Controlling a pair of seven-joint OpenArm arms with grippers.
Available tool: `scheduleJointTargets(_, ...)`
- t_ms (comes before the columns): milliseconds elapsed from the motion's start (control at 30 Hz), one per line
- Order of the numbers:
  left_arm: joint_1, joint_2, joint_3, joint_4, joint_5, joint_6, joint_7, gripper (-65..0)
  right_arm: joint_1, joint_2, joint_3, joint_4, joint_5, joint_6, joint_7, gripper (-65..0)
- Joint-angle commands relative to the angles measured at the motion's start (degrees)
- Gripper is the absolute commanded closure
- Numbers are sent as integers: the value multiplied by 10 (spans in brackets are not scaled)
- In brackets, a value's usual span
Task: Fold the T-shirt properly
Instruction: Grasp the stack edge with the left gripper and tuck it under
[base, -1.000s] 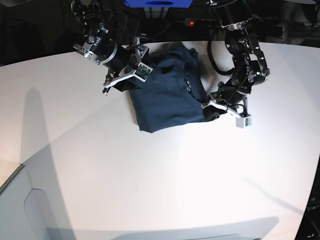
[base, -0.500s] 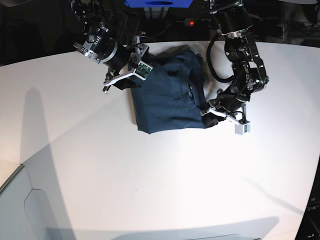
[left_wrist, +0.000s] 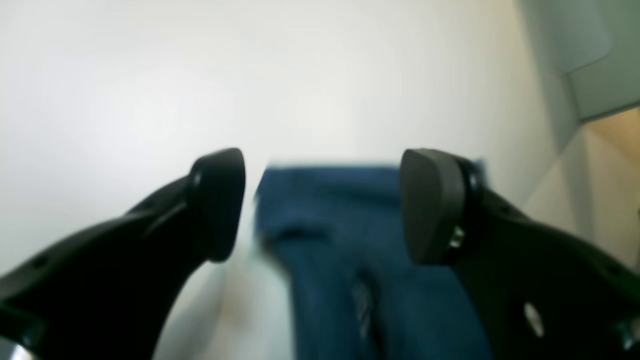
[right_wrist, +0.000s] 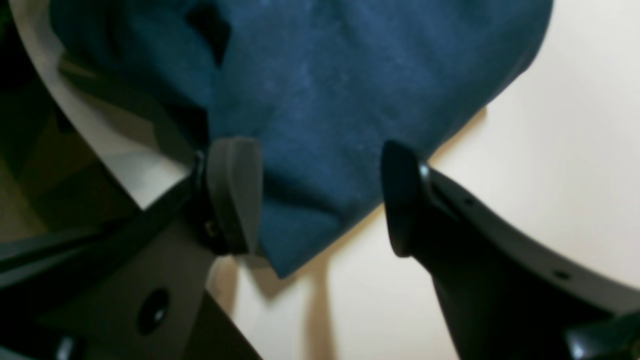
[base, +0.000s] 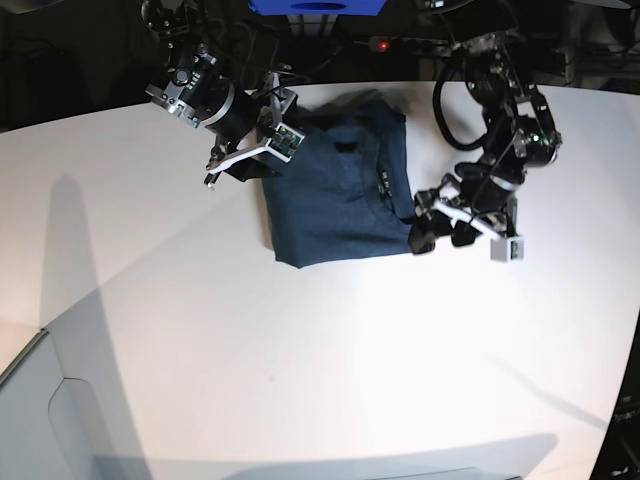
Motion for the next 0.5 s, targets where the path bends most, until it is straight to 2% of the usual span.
scheduleJointTargets(0, 12, 1, 0, 19, -15, -4, -11, -464, 2, 0, 10, 11, 6, 6, 11, -352)
scheduleJointTargets(233, 93, -1, 0, 19, -119, -4, -14, -463, 19, -1, 56, 11, 8, 6, 12, -347)
scheduleJointTargets(467, 101, -2, 1, -44, -126, -4, -14, -463, 59, -1, 64, 11, 8, 6, 11, -283)
